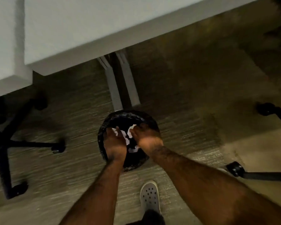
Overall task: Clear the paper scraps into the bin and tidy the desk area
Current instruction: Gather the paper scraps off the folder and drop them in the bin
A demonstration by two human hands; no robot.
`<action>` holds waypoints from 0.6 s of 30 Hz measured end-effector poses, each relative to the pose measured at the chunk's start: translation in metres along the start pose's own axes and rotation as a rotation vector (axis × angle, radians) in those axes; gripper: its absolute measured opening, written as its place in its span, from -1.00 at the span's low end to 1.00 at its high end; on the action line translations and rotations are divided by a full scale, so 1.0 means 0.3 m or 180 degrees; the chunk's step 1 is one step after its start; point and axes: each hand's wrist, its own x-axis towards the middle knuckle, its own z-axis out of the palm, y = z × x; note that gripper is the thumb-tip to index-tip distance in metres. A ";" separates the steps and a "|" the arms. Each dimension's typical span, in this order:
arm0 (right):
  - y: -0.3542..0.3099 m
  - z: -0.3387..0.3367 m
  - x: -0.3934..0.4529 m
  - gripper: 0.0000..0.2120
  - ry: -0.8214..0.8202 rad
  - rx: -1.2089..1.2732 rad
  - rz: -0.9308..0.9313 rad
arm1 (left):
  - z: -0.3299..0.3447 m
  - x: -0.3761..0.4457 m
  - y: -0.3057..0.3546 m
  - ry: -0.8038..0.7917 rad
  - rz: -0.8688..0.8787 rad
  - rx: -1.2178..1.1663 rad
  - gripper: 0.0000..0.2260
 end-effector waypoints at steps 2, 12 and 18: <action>0.013 0.080 0.064 -0.74 0.0045 0.0229 0.0095 | 0.053 0.068 -0.064 -0.0019 -0.0052 0.0178 -0.64; 0.082 0.320 0.090 -0.46 -0.0422 0.0019 -0.0076 | 0.171 0.030 -0.308 -0.0609 0.0760 0.1568 -0.39; 0.030 0.206 -0.005 -0.42 -0.0501 -0.0307 -0.0146 | 0.059 -0.068 -0.277 -0.0540 0.0897 0.1508 -0.43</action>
